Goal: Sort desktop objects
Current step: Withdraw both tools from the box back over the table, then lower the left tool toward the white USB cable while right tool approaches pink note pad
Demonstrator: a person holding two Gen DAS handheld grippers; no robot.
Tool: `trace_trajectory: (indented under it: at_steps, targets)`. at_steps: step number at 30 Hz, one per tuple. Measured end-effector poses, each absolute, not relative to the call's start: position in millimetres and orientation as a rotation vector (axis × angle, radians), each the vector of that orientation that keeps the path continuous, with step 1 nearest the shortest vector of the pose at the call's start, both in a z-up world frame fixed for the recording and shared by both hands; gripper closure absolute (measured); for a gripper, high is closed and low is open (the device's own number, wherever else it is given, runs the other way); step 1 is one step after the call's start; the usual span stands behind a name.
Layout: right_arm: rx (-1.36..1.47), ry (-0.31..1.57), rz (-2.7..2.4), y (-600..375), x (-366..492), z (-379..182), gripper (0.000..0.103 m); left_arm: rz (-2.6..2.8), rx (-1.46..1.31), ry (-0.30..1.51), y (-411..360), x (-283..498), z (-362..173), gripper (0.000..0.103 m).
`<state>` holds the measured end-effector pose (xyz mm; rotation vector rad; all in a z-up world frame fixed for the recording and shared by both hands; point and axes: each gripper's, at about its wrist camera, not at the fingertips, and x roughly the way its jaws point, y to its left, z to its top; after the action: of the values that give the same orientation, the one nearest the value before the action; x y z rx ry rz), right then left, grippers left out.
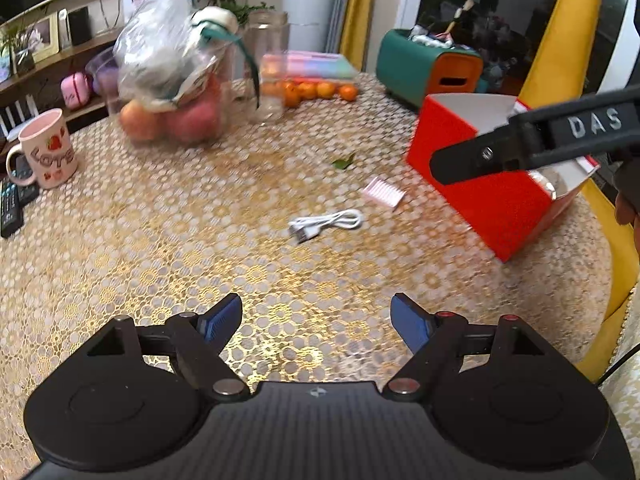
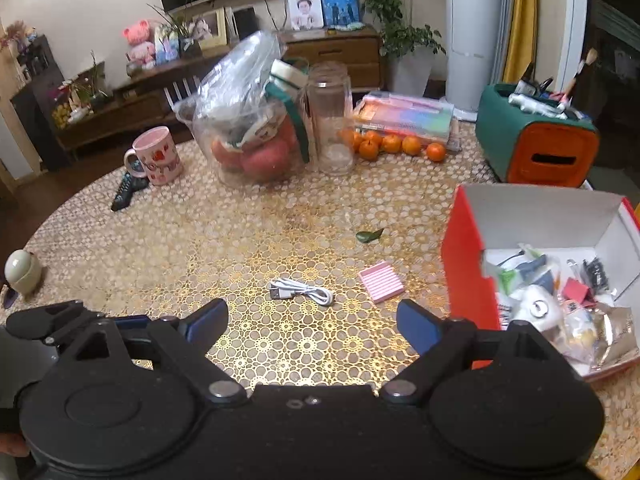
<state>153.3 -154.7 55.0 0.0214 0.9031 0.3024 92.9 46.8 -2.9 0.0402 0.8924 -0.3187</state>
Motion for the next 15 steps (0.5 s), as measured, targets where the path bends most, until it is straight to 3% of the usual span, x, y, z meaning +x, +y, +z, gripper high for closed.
trace_trajectory:
  at_steps: [4,8,15]
  targets:
    - [0.031,0.935,0.269,-146.4,171.8,41.4,0.012,-0.317,0.039,0.902,50.7,101.7,-14.5,0.018]
    - [0.040,0.967,0.219,-143.7,197.5,28.6,0.012,-0.309,0.026,0.903,48.4,115.7,-25.6,0.006]
    - [0.057,1.044,0.189,-148.5,237.7,6.2,0.012,-0.322,0.033,0.891,31.1,140.5,-43.5,0.005]
